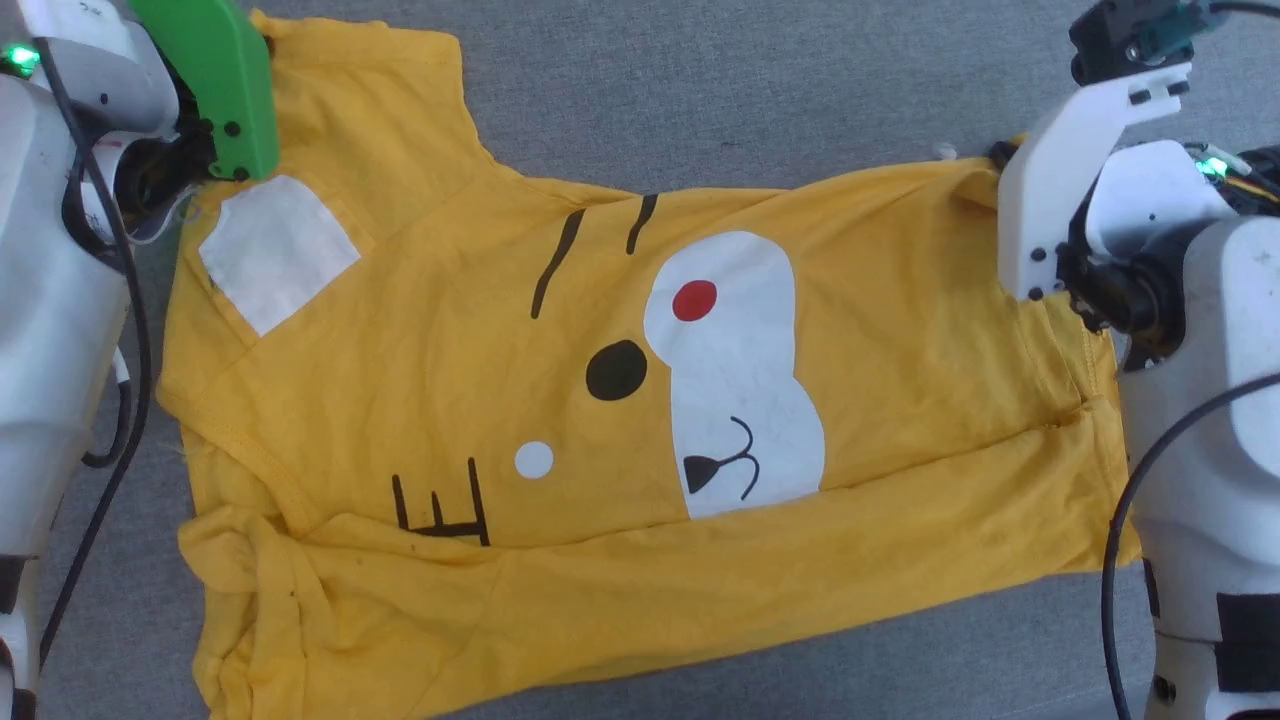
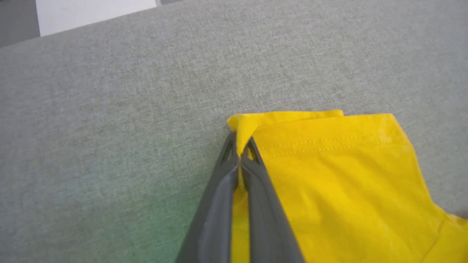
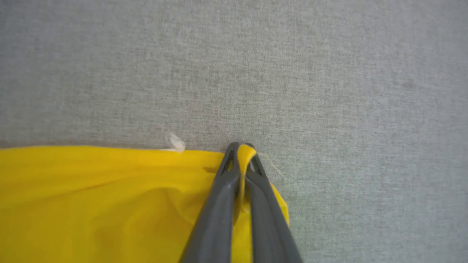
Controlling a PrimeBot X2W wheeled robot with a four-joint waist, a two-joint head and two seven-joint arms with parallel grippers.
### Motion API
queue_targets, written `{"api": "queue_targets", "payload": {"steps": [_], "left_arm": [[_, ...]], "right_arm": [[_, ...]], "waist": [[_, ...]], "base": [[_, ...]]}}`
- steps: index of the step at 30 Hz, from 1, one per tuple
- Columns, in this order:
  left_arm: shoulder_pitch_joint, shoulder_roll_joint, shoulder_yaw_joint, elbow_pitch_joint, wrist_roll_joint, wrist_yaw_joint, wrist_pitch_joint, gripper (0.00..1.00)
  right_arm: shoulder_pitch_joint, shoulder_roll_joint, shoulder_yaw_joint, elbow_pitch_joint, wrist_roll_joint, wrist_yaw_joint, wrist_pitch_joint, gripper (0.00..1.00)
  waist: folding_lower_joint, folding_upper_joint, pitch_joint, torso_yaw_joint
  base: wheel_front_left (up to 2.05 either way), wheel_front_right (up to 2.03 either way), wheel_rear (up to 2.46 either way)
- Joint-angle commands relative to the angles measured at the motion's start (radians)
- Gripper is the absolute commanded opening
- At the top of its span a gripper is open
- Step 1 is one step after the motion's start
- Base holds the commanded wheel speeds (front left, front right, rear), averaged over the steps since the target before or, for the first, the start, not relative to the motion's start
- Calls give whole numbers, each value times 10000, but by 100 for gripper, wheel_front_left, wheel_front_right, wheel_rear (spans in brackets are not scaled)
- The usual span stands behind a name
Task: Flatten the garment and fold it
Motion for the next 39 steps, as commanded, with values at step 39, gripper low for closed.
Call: {"api": "queue_targets", "payload": {"steps": [39], "left_arm": [[11748,-585,836,-5154,-2486,892,-6263,0]], "right_arm": [[5972,-2509,663,106,1351,-13,-4209,0]], "waist": [[0,0,-4083,2274]], "base": [[0,0,0]]}}
